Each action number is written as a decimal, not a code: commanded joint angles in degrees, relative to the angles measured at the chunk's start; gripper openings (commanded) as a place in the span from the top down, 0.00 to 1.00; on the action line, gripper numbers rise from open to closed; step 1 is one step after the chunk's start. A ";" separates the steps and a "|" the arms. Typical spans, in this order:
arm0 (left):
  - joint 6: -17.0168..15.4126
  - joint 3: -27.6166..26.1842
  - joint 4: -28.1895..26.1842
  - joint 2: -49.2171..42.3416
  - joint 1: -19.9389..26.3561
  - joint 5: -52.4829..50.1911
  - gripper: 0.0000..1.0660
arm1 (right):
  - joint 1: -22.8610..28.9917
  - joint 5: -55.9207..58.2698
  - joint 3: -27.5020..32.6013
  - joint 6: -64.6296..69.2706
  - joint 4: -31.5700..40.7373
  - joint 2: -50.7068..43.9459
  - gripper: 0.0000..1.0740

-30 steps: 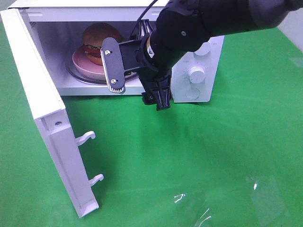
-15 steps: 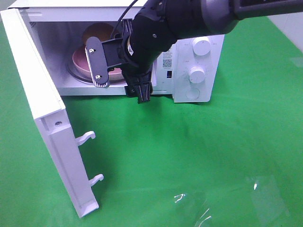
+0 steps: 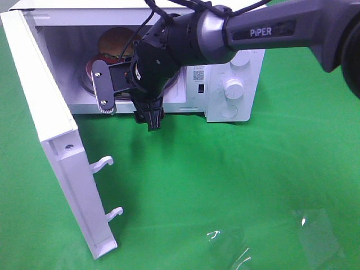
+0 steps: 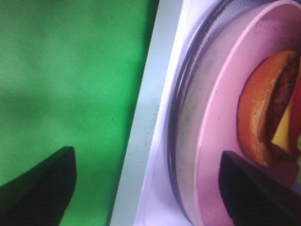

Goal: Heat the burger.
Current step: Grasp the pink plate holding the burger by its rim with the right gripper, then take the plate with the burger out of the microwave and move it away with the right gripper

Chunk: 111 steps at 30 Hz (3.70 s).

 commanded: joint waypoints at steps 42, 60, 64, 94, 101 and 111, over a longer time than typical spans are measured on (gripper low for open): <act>-0.06 0.23 -0.34 -1.03 0.17 -0.34 0.06 | -2.01 1.55 -6.36 -0.69 3.27 4.81 1.00; -0.06 0.23 -0.34 -1.03 0.17 -0.34 0.06 | 0.63 6.47 -4.53 -8.71 6.02 0.57 1.00; -0.06 0.23 -0.34 -1.03 0.17 -0.34 0.06 | 0.63 2.81 0.57 -9.34 5.39 -2.75 1.00; -0.06 0.23 -0.34 -1.03 0.17 -0.34 0.06 | 0.63 -12.20 30.54 -9.34 1.15 -22.75 1.00; -0.06 0.23 -0.34 -1.03 0.17 -0.34 0.06 | 0.63 -14.90 35.92 -9.34 1.15 -26.47 1.00; -0.06 0.23 -0.34 -1.03 0.17 -0.34 0.06 | 0.63 -17.07 43.03 -9.34 1.15 -33.80 1.00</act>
